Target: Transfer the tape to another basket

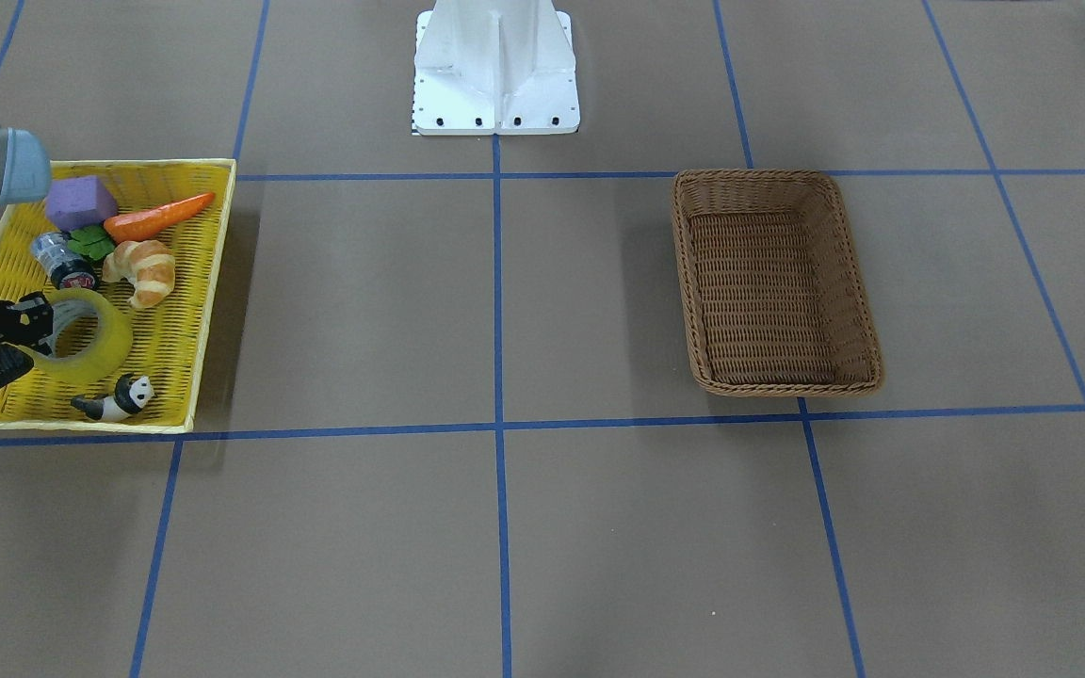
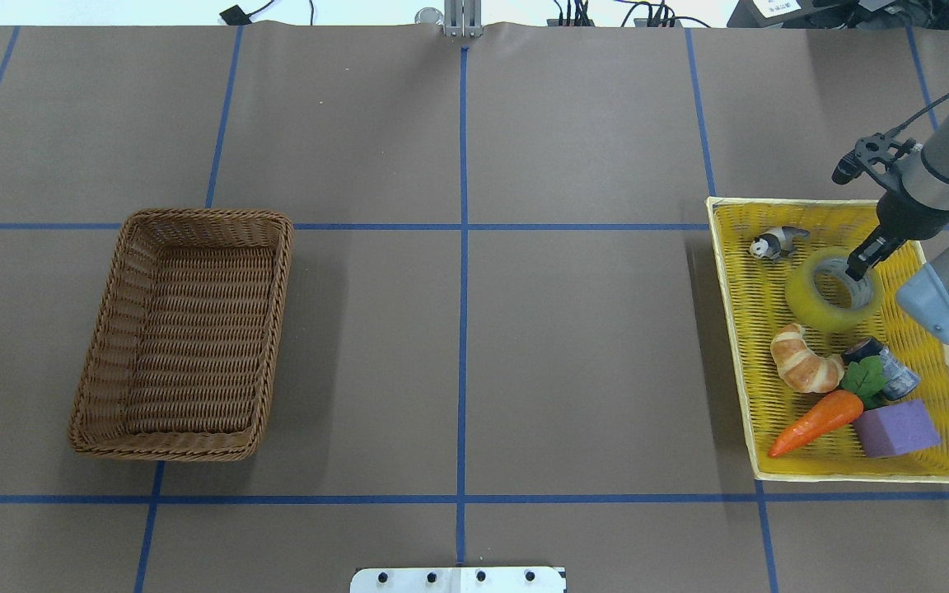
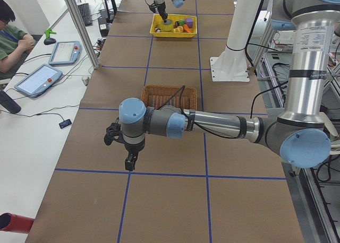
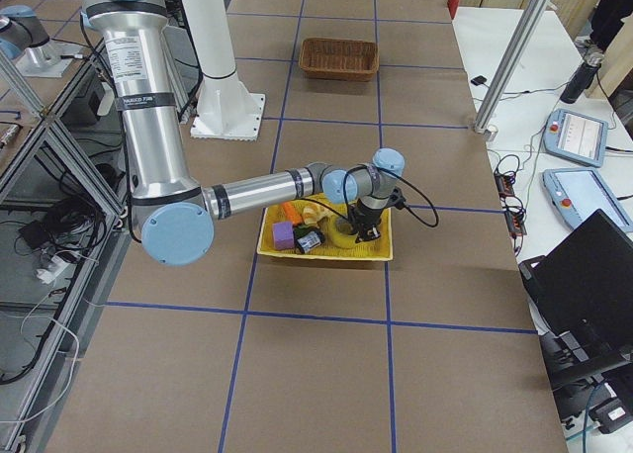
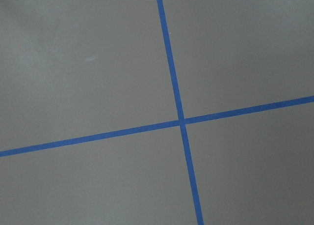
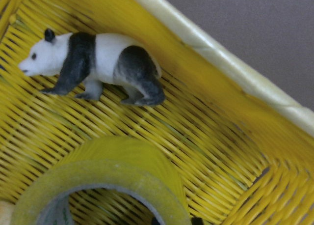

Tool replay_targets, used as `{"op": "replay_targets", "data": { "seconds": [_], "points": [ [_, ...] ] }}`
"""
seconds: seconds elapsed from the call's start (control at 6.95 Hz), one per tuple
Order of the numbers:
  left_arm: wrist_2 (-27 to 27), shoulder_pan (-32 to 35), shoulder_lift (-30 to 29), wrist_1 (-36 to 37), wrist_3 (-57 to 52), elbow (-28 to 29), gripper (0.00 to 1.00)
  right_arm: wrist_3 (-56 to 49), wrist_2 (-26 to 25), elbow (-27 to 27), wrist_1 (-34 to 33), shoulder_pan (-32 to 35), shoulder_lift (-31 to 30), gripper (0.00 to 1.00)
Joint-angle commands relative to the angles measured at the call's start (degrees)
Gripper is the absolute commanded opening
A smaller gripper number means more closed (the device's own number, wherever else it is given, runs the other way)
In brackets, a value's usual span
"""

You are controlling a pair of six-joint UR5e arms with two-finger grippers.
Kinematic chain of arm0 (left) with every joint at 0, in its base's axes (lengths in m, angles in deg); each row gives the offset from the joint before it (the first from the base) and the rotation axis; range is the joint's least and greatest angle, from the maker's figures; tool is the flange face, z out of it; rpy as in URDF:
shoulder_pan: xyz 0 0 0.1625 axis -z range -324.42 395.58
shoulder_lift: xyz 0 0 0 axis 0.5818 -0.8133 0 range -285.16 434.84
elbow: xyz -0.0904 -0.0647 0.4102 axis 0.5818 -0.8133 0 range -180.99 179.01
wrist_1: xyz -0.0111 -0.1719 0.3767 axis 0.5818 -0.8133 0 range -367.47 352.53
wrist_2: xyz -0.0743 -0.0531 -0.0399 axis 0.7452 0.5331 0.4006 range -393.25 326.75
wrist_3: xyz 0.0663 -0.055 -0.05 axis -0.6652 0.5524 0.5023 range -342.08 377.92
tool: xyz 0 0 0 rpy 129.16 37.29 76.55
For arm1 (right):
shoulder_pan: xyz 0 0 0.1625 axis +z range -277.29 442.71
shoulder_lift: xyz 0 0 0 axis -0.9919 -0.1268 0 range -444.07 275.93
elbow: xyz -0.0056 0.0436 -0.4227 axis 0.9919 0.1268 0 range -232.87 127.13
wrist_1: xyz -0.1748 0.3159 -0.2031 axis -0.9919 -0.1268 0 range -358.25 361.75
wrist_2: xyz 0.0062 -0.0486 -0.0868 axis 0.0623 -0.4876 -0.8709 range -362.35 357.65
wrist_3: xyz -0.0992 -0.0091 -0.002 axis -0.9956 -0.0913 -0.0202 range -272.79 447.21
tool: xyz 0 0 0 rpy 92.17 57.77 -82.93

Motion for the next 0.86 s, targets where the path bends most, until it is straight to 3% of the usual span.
{"op": "replay_targets", "data": {
  "seconds": [0.0,0.29,0.72],
  "points": [
    [0.01,0.0,0.5,0.0,-0.03,0.0,0.99,0.63,3.85,-5.07,-0.68,2.64,-0.04,0.0],
    [0.01,-0.09,0.59,-0.09,-0.2,0.17,0.99,0.8,14.3,-7.89,0.02,8.79,-0.31,0.0],
    [0.19,-1.22,-0.46,-0.61,-1.16,-0.44,0.99,11.03,15.92,-9.93,2.11,9.26,4.86,0.0]
  ]
}}
